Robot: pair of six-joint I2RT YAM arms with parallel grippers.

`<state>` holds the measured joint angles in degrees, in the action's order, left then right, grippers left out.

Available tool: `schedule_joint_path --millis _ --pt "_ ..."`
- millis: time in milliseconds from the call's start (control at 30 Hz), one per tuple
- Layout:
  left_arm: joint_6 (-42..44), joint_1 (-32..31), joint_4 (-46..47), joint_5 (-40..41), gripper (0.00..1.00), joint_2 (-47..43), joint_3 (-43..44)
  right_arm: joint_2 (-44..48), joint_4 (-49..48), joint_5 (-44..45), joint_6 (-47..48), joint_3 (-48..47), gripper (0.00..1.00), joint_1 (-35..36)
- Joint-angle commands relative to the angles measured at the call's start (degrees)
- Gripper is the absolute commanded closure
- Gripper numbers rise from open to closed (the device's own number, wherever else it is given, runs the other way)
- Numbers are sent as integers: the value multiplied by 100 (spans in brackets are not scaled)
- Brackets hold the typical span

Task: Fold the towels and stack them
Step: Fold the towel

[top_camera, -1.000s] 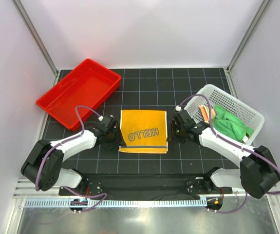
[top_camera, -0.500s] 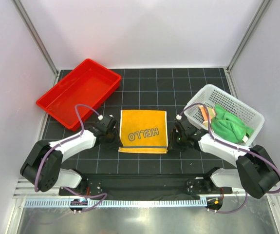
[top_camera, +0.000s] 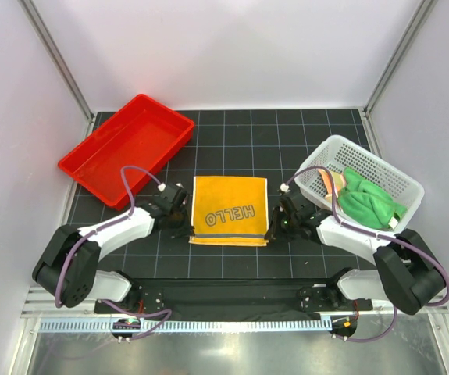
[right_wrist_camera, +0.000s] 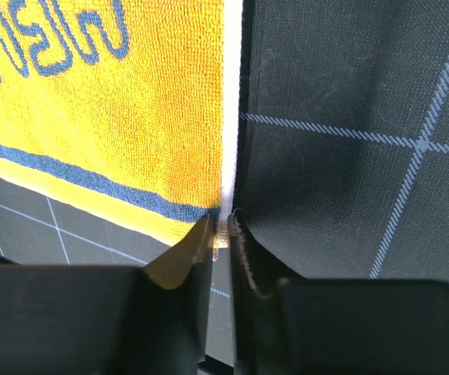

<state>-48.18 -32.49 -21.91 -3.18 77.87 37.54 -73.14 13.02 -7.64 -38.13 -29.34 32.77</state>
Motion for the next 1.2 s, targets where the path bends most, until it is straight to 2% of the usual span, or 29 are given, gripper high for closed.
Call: schedule_joint_path --millis 0,33,233,567,667,700,800,967,1167 --pt "99 6 -41 -112 100 -61 236 -16 -229 -36 -46 25 82 18" --pt "107 6 -33 -121 100 -52 262 -16 -203 -36 -37 8 87 18" --pt "99 6 -391 -122 100 27 560 72 7 -80 51 -185 99 18" --pt "160 6 -1604 265 100 -104 1405 520 536 -475 -18 -828 99 27" --pt "134 6 -1711 441 100 -228 1213 617 159 -870 -308 -433 99 71" --pt "116 6 -1676 441 100 -254 968 635 -260 -958 -535 -267 99 123" --pt "29 6 -1396 354 100 -281 493 477 -764 -942 -748 261 99 194" --pt "11 6 -1079 107 100 -88 192 415 -950 -450 -758 666 99 194" --pt "116 6 -1157 265 100 -157 201 616 -661 -291 -599 640 99 194"
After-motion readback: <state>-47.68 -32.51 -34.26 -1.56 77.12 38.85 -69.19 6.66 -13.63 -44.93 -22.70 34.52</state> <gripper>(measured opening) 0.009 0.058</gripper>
